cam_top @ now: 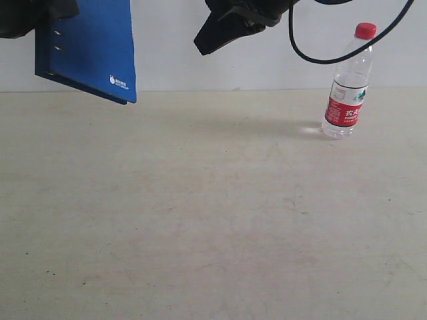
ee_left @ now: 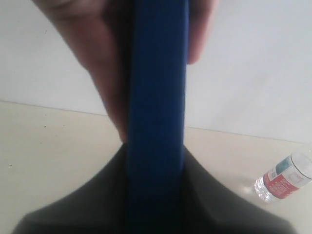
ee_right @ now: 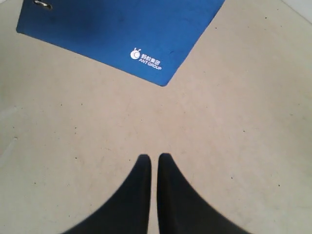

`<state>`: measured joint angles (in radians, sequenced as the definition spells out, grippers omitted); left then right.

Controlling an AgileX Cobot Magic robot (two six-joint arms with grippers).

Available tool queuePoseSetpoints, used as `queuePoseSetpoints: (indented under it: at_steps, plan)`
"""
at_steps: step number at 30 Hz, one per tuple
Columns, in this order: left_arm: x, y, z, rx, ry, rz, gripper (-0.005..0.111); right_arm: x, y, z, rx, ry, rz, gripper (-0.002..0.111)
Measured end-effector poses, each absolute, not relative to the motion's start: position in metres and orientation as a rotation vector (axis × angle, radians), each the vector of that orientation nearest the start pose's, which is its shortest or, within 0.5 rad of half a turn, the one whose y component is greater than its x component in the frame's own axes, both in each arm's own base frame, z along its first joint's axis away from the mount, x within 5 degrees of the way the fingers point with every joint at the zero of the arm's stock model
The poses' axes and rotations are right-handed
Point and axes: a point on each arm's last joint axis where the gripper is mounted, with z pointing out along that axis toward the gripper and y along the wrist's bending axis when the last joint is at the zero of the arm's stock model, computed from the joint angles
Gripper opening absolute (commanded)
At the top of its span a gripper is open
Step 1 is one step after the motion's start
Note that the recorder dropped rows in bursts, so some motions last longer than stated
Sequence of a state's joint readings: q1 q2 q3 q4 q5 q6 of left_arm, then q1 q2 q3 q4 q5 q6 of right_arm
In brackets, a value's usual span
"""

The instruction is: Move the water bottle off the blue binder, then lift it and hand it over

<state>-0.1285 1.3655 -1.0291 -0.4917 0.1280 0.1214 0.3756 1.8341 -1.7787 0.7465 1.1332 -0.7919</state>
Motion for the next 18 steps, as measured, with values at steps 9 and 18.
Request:
queuePoseSetpoints:
  at_steps: [9,18]
  plan:
    - [0.3073,-0.0457,0.3384,-0.165,1.939,-0.377,0.051,0.3527,0.199,0.3561,-1.153,2.144,0.819,0.0]
    - [0.3047,-0.0464,0.3392,-0.141,1.957,-0.373,0.059,0.3527,0.199,0.3561,-1.142,2.152,0.824,0.0]
